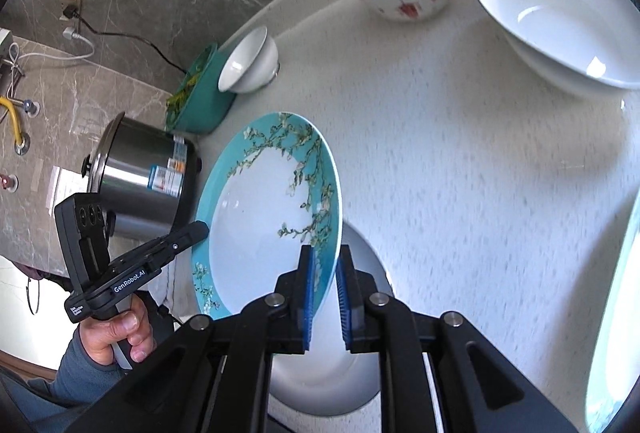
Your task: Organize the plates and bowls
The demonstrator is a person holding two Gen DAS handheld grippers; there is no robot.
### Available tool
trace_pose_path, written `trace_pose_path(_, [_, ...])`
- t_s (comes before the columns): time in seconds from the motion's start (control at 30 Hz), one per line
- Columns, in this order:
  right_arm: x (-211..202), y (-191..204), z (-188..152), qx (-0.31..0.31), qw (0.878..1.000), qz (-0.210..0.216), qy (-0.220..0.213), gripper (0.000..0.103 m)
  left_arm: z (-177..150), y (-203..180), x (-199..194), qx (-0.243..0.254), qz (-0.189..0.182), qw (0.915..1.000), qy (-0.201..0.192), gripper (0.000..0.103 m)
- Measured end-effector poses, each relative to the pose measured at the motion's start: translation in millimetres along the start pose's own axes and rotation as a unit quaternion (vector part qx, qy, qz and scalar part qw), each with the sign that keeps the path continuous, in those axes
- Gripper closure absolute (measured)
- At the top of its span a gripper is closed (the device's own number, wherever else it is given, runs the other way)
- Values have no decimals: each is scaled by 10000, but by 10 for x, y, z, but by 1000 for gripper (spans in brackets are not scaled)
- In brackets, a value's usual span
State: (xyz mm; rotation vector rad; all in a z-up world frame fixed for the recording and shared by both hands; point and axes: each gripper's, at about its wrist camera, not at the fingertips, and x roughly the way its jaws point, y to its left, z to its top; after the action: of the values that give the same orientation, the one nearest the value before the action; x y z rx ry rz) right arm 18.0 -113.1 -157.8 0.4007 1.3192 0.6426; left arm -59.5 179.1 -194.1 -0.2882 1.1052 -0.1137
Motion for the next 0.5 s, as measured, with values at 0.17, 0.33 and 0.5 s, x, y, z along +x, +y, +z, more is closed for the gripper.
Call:
trace_pose_path(0.17, [40, 0, -178, -14, 9999, -56, 103, 88, -215, 15, 7, 30, -39, 9999, 109, 88])
trace_pose_path(0.33, [129, -32, -346, 47, 9996, -126, 230, 87, -428, 26, 36, 114, -31, 9997, 218, 88])
trace_pose_path(0.5, [161, -69, -473, 123, 9993, -205, 278, 87, -577, -2, 32, 239, -33, 9993, 272, 88])
